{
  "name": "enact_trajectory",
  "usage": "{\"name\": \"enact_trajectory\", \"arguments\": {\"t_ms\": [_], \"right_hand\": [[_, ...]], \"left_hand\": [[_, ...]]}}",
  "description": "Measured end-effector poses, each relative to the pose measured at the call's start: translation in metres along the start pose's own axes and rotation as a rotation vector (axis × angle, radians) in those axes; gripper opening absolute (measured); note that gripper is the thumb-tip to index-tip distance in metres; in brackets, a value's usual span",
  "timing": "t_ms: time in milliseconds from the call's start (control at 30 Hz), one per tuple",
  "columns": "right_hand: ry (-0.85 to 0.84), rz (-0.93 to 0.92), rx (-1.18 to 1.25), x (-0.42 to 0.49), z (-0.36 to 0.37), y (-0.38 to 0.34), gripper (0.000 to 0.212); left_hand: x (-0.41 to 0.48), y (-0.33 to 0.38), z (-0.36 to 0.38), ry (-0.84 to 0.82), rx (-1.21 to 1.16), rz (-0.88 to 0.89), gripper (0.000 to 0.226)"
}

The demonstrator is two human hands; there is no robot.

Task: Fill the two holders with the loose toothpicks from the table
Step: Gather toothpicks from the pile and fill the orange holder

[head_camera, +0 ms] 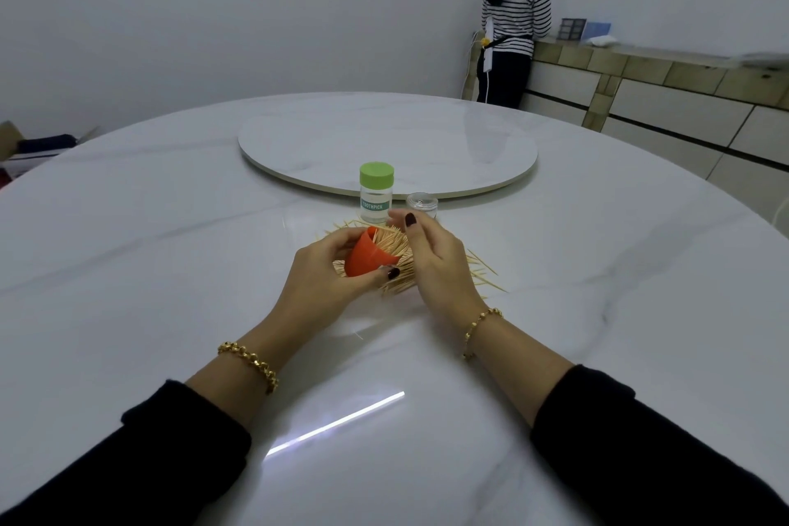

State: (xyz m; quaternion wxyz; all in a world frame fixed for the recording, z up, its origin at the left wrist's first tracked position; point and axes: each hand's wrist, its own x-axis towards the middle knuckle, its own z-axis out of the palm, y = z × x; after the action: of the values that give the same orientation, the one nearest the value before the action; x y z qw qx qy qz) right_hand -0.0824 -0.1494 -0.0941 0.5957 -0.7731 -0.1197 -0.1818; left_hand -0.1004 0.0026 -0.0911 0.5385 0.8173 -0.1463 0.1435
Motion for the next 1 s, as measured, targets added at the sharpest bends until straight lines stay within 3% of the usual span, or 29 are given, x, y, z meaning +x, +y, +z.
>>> {"name": "enact_trajectory", "arguments": {"t_ms": [167, 533, 700, 1000], "right_hand": [[0.012, 0.09, 0.024, 0.002, -0.001, 0.004, 0.025], [0.02, 0.043, -0.047, 0.006, -0.005, 0.008, 0.022], [0.06, -0.026, -0.127, 0.01, -0.012, 0.008, 0.017], [0.048, -0.331, -0.472, 0.019, -0.04, 0.014, 0.009]], "left_hand": [[0.001, -0.003, -0.001, 0.014, 0.035, 0.007, 0.054], [0.001, -0.006, -0.001, 0.006, 0.069, 0.025, 0.052], [0.002, -0.007, -0.002, 0.013, 0.075, 0.013, 0.055], [0.004, -0.01, -0.006, 0.023, 0.052, -0.042, 0.06]]}}
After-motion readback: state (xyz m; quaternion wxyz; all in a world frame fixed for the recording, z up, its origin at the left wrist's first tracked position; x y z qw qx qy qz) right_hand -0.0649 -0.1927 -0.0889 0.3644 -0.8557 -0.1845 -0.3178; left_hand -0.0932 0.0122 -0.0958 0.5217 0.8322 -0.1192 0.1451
